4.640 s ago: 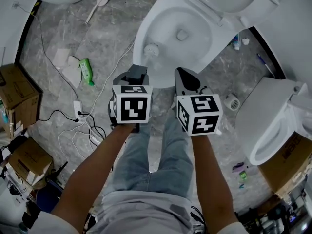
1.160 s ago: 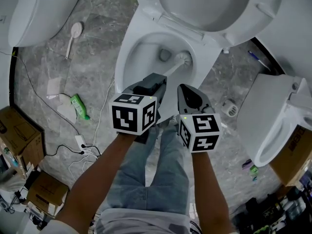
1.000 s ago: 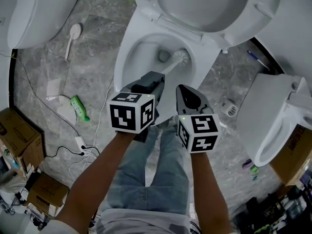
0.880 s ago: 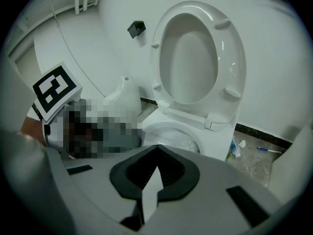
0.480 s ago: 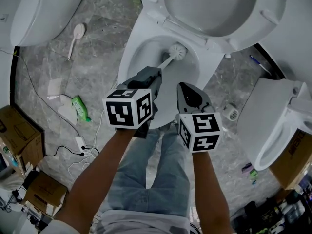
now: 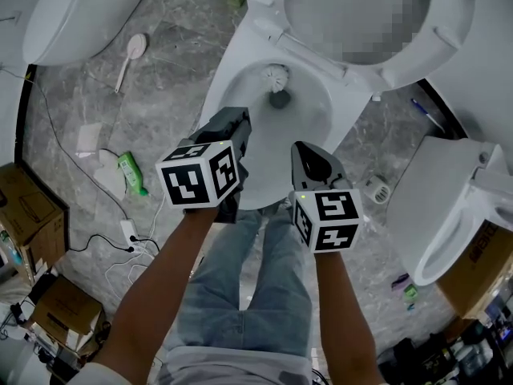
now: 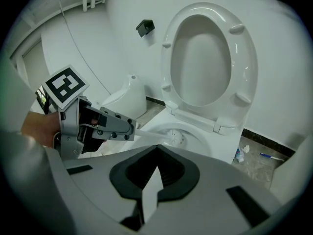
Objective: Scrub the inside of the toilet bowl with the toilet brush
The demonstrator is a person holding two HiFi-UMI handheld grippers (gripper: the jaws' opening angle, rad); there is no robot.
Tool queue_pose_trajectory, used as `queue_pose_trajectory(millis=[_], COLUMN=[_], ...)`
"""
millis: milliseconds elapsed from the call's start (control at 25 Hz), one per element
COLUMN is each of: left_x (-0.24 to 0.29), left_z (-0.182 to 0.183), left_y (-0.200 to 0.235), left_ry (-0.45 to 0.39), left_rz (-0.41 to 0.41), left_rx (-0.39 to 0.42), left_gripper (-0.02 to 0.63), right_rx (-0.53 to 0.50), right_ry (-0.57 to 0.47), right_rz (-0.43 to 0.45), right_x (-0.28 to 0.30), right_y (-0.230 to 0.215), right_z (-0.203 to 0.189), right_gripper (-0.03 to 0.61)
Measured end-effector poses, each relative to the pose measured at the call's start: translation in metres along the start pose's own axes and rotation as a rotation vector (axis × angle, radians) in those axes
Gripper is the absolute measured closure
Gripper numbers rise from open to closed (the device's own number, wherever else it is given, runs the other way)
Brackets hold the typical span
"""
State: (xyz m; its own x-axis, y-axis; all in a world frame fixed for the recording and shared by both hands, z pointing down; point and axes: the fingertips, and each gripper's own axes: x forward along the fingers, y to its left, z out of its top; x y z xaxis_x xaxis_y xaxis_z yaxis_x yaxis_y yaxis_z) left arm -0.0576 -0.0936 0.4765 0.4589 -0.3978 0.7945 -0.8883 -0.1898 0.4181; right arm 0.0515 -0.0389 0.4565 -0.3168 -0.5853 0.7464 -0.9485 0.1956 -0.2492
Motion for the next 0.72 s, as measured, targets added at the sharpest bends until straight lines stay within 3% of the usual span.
queue_pose_trajectory(millis=[720], left_x=[-0.050], left_z=[-0.031], left_y=[0.040], left_ry=[-0.049], left_rz=[0.149], left_rx=[-0.137], left_gripper=[0.457], right_rx=[-0.099], right_ry=[0.015], right_rz=[0.117], right_x=[-0.003], right_y=[0.041], right_z=[0.002], right_gripper=[0.580])
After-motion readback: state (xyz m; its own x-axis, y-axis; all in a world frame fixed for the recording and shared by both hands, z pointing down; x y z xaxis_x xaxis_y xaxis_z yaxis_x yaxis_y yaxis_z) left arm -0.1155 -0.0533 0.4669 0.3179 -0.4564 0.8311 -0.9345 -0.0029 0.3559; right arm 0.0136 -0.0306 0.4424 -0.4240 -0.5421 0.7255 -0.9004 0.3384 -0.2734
